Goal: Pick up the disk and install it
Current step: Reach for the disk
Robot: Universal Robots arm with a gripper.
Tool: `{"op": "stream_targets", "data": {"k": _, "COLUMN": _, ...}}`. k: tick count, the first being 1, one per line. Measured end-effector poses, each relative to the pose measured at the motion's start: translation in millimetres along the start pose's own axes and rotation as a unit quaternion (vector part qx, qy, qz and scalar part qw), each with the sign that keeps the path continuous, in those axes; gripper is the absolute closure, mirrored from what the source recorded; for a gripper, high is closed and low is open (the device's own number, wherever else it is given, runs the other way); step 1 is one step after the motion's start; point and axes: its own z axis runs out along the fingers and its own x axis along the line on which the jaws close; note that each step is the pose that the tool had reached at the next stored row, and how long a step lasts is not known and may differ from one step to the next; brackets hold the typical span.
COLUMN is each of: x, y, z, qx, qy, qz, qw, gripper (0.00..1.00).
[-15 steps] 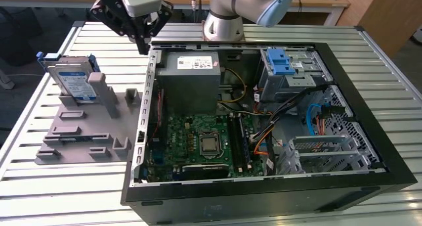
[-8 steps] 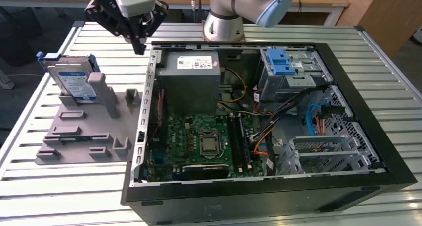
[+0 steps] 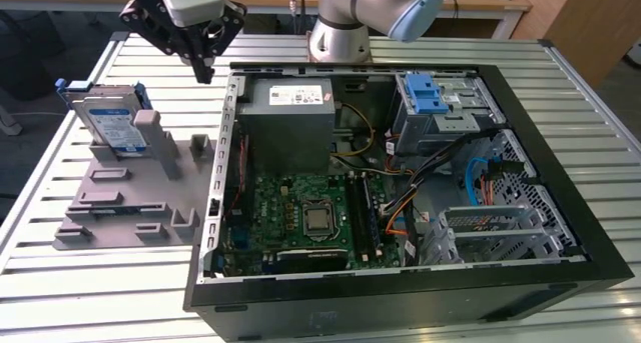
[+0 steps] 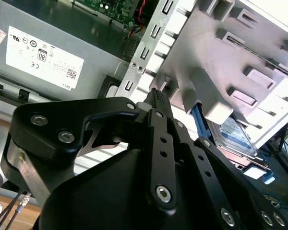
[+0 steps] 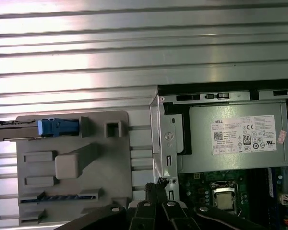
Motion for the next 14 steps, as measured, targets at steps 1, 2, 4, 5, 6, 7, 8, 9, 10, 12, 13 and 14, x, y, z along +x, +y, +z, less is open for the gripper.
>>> {"op": "stream_targets", "data": {"k": 1, "x": 1.2, "y": -0.1, "z": 0.0, "qx": 0.0000, "qy": 0.0000, "qz": 0.000, "qw": 1.0000, "gripper": 0.89}}
{"op": "stream_targets", "data": {"k": 2, "x": 2.3, "y": -0.2, "z": 0.1, "qx": 0.0000, "qy": 0.0000, "qz": 0.000, "qw": 1.0000, "gripper": 0.89}}
{"op": "stream_targets", "data": {"k": 4, "x": 4.7, "y": -0.3, "z": 0.1, "qx": 0.0000, "qy": 0.0000, "qz": 0.000, "qw": 1.0000, "gripper": 0.89}}
{"op": "stream_targets", "data": {"k": 5, "x": 5.8, "y": -0.4, "z": 0.1, "qx": 0.0000, "qy": 0.0000, "qz": 0.000, "qw": 1.0000, "gripper": 0.89}}
{"op": "stream_targets", "data": {"k": 6, "x": 7.0, "y": -0.5, "z": 0.1, "qx": 0.0000, "qy": 0.0000, "qz": 0.000, "qw": 1.0000, "gripper": 0.89}}
{"op": "stream_targets", "data": {"k": 7, "x": 8.2, "y": -0.5, "z": 0.1, "qx": 0.0000, "qy": 0.0000, "qz": 0.000, "qw": 1.0000, "gripper": 0.89}}
{"op": "stream_targets", "data": {"k": 8, "x": 9.4, "y": -0.6, "z": 0.1, "qx": 0.0000, "qy": 0.0000, "qz": 0.000, "qw": 1.0000, "gripper": 0.89}}
{"op": "stream_targets", "data": {"k": 9, "x": 10.6, "y": -0.7, "z": 0.1, "qx": 0.0000, "qy": 0.0000, "qz": 0.000, "qw": 1.0000, "gripper": 0.89}}
{"op": "stream_targets", "data": {"k": 10, "x": 11.8, "y": -0.8, "z": 0.1, "qx": 0.0000, "qy": 0.0000, "qz": 0.000, "qw": 1.0000, "gripper": 0.89}}
{"op": "stream_targets", "data": {"k": 12, "x": 14.2, "y": -1.0, "z": 0.2, "qx": 0.0000, "qy": 0.0000, "qz": 0.000, "qw": 1.0000, "gripper": 0.89}}
{"op": "stream_targets", "data": {"k": 13, "x": 15.4, "y": -1.1, "z": 0.2, "qx": 0.0000, "qy": 0.0000, "qz": 0.000, "qw": 1.0000, "gripper": 0.89}}
{"op": "stream_targets", "data": {"k": 14, "x": 16.6, "y": -1.1, "z": 0.2, "qx": 0.0000, "qy": 0.0000, "qz": 0.000, "qw": 1.0000, "gripper": 0.89}}
